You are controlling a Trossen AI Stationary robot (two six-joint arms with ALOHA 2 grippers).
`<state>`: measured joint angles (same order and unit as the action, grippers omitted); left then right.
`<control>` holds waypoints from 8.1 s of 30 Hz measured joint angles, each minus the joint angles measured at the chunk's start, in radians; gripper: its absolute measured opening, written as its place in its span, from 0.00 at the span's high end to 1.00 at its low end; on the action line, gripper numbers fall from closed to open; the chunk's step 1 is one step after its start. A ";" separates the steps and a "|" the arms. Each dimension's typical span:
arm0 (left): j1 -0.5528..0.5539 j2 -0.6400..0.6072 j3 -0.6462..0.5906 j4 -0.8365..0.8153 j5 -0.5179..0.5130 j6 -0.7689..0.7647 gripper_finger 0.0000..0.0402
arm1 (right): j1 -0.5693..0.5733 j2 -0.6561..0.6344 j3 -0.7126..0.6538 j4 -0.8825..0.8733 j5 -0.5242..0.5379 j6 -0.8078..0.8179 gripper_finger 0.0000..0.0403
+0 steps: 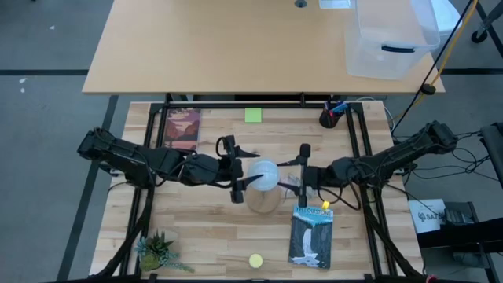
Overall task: Screw lightbulb
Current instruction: Insert the white lightbulb into the brown lamp
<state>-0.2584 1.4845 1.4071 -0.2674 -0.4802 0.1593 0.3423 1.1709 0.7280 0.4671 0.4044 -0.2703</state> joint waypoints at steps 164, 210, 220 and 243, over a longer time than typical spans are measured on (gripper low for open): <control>-0.102 -0.148 -0.419 0.495 -0.077 -0.101 1.00 | 0.095 -0.022 0.002 -0.031 0.330 -0.184 1.00; -0.164 -0.215 -0.418 0.435 -0.147 -0.014 1.00 | 0.142 -0.023 0.002 -0.010 0.490 -0.238 1.00; -0.133 -0.147 -0.418 0.511 -0.075 -0.019 1.00 | 0.102 -0.023 0.002 0.053 0.435 -0.293 1.00; -0.053 -0.143 -0.418 0.508 -0.024 -0.045 1.00 | 0.110 -0.025 0.002 0.018 0.367 -0.248 1.00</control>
<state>-0.3116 1.3415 0.9894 0.2411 -0.5045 0.1143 0.4527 1.1461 0.7303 0.4853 0.7714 -0.5188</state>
